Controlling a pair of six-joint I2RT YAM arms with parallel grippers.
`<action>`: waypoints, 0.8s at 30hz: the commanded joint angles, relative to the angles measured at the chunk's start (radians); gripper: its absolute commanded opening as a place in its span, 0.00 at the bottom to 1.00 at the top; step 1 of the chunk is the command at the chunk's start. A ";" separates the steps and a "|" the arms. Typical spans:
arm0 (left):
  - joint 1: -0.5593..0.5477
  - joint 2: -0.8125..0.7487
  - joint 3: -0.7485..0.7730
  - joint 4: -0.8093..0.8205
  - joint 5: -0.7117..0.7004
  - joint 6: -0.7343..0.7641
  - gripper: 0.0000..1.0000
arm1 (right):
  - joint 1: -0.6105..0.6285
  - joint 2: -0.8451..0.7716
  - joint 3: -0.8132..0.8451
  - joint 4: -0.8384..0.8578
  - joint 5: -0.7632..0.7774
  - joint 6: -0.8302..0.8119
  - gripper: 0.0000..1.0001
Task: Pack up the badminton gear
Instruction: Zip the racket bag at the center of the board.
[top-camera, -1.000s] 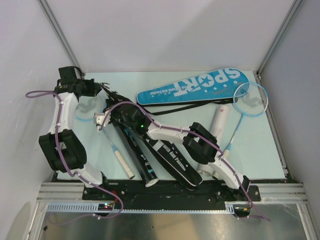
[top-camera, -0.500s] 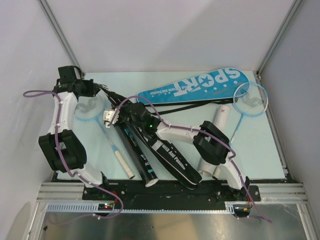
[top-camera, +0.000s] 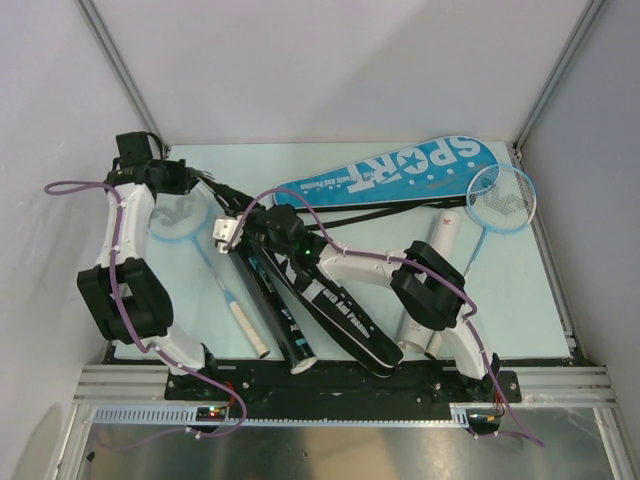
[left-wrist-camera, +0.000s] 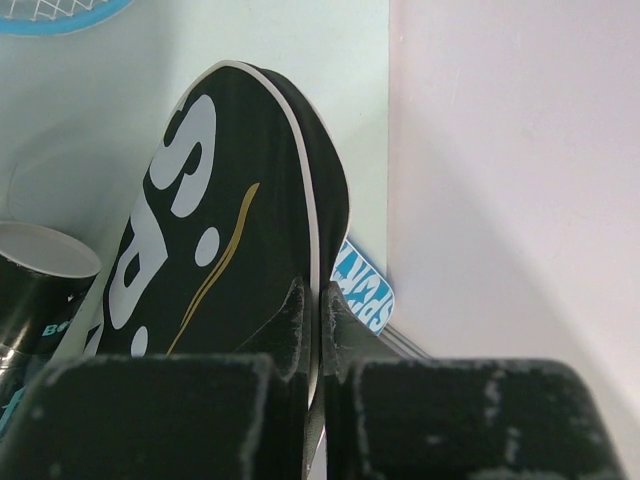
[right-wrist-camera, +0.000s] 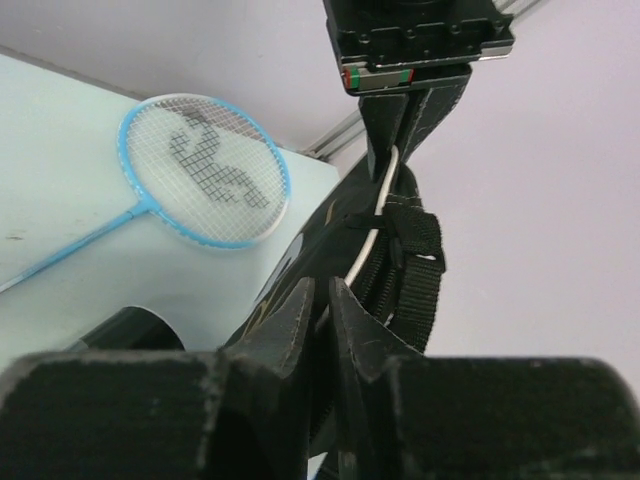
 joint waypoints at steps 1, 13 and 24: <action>0.014 -0.024 0.035 0.041 0.047 -0.048 0.00 | -0.011 -0.007 0.030 0.090 0.012 -0.091 0.22; 0.012 -0.051 0.016 -0.026 0.083 -0.089 0.00 | -0.010 0.102 0.174 -0.002 -0.012 -0.283 0.45; 0.013 -0.057 0.015 -0.038 0.101 -0.088 0.00 | -0.004 0.173 0.275 -0.035 0.030 -0.376 0.49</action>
